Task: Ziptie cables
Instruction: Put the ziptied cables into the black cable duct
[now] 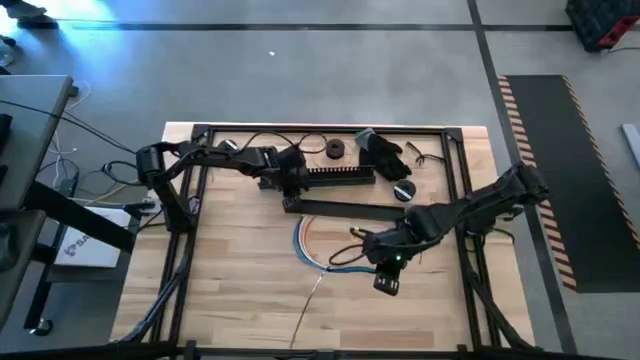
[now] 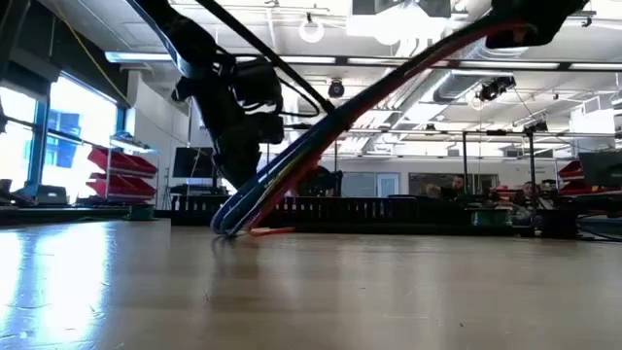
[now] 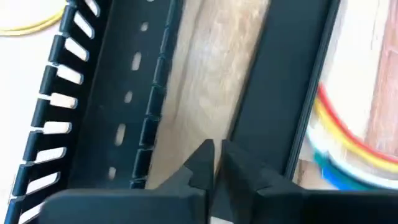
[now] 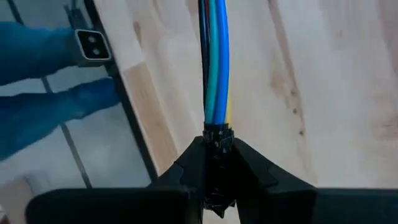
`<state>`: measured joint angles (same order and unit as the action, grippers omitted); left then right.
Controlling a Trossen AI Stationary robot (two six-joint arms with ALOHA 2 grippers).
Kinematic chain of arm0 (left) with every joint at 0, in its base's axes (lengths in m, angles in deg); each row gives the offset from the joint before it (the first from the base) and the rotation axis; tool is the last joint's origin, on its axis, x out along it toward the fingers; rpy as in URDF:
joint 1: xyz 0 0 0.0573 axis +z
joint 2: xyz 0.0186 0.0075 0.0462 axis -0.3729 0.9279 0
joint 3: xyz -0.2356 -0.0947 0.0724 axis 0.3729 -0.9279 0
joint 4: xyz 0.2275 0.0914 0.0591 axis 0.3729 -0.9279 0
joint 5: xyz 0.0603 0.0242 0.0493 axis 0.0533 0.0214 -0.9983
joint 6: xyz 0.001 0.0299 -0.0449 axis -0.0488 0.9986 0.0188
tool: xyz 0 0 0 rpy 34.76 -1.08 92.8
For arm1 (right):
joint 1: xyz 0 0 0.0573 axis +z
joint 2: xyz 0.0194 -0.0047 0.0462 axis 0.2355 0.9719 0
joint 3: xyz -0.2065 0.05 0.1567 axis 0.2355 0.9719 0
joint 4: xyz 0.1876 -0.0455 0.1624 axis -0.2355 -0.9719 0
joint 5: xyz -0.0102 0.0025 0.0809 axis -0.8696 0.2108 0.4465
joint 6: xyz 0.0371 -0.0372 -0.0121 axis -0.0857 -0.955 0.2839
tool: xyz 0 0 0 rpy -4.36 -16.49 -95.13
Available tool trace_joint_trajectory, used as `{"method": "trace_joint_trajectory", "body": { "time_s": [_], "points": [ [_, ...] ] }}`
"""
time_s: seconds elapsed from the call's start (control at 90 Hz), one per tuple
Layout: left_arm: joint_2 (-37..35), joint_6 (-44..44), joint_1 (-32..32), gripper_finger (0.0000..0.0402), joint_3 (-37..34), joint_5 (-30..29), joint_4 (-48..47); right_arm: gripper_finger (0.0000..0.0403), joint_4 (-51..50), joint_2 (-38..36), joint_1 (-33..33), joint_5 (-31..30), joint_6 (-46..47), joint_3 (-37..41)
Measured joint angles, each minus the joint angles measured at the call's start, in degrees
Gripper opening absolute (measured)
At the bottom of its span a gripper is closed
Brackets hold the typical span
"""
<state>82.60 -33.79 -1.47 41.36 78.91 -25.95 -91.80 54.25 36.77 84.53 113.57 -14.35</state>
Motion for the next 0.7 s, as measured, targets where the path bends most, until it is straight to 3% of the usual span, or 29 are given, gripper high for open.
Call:
{"method": "trace_joint_trajectory", "body": {
  "time_s": [0.178,0.322,0.611,0.7],
  "points": [
    [-5.72,1.95,-1.65,0.0002,1.17,-1.32,-2.86,0.0034,0.38,0.0,1.37,-1.05,2.35,0.0],
    [-9.46,0.41,0.12,0.0026,1.35,-3.69,-3.41,0.0034,0.76,0.0,1.83,-2.57,2.56,0.0],
    [-3.07,4.1,5.56,0.0134,1.16,0.6,-3.42,0.0034,2.9,0.0,1.61,-3.53,2.73,0.0],
    [-0.46,5.84,5.52,0.0151,1.14,-0.93,-3.43,0.0034,2.97,0.0,1.61,-3.51,3.7,0.0]
  ]
}}
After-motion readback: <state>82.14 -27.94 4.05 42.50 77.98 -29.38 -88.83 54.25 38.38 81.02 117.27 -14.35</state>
